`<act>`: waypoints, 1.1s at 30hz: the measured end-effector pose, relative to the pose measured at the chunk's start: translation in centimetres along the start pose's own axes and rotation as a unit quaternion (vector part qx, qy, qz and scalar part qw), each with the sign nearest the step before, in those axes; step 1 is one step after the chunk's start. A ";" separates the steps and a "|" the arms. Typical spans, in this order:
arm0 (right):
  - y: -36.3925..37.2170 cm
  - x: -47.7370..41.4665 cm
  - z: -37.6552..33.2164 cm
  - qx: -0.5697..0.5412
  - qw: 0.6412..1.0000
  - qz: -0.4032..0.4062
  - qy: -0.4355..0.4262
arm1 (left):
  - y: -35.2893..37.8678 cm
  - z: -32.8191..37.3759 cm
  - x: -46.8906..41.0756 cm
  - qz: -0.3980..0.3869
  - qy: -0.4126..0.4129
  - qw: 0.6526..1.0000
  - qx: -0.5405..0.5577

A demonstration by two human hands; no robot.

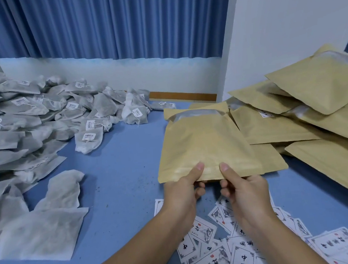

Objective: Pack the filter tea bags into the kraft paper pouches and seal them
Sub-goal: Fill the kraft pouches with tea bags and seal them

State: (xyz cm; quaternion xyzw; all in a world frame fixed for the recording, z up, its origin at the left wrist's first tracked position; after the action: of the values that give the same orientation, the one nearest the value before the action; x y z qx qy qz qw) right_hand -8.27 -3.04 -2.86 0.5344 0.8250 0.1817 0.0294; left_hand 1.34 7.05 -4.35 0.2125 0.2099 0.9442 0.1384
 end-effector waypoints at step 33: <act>-1.1 -4.0 -6.6 -0.108 0.993 -0.009 -0.056 | 8.6 1.9 -1.1 -0.146 0.171 0.974 -0.029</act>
State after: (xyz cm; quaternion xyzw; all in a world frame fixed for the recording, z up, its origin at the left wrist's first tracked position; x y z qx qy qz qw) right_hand -9.12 -8.73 2.31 0.5305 0.8022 0.2387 0.1346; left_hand 1.64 -0.23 0.78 0.0107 0.2318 0.9420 0.2424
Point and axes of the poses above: each hand's wrist, its own x-axis away from the middle knuckle, its own y-axis out of the palm, z = x × y, the point moved 4 cm from there along -x, towards the middle knuckle, and after that the axes turned 12 degrees about z, right-handed, at the moved point
